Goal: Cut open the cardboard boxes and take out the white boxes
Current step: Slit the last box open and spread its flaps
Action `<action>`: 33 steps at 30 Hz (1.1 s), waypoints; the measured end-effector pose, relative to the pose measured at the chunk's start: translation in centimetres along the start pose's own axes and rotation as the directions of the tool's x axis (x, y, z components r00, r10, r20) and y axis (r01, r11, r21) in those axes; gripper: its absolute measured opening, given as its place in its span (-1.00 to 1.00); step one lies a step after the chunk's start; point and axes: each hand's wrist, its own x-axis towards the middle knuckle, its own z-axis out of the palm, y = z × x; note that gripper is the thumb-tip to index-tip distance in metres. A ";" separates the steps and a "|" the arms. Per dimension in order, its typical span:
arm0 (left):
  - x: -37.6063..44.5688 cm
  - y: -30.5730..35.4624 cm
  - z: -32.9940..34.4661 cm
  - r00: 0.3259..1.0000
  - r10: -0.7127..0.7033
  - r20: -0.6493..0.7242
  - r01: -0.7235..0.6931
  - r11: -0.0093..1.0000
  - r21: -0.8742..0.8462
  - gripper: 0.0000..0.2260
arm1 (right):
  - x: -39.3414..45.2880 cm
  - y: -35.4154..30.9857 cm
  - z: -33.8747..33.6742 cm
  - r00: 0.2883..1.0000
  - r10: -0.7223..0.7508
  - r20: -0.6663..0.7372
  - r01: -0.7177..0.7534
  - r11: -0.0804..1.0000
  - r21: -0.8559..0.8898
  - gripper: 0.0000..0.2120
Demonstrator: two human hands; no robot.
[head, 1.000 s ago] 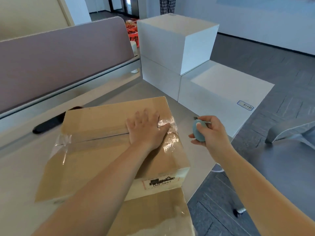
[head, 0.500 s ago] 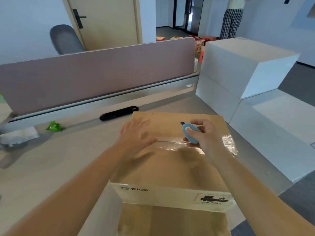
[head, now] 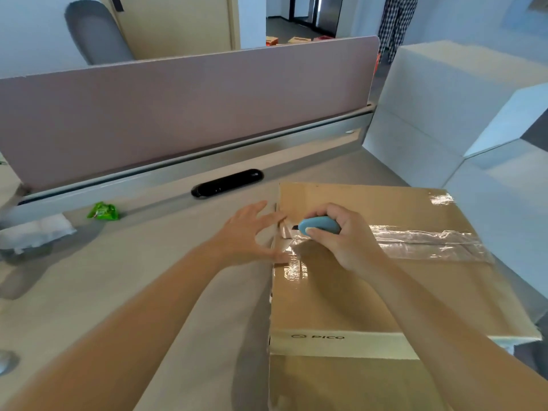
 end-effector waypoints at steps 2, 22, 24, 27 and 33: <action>0.3 -0.3 0.1 1.000 0.013 0.016 -0.013 1.000 -0.013 -0.21 | -0.1 -0.3 0.5 0.999 -0.026 0.030 0.028 0.997 -0.070 -0.74; 0.2 -0.8 0.3 0.998 0.031 0.054 -0.027 0.996 -0.082 -0.24 | 0.7 -1.2 1.8 0.987 -0.053 0.152 0.114 0.899 -0.423 -0.82; 0.1 -0.7 0.2 0.998 0.032 0.055 -0.026 0.994 -0.103 -0.25 | 0.7 -1.3 2.0 0.983 -0.060 0.175 0.134 0.883 -0.450 -0.82; -0.1 -0.3 -0.1 0.997 0.057 0.044 -0.053 0.995 -0.080 -0.27 | 0.8 -1.3 2.1 0.977 -0.062 0.202 0.154 0.862 -0.482 -0.81; 0.1 -0.5 0.0 0.997 0.055 0.051 -0.051 0.995 -0.086 -0.02 | 1.2 -1.6 1.5 0.965 -0.002 0.263 0.156 0.810 -0.566 -0.79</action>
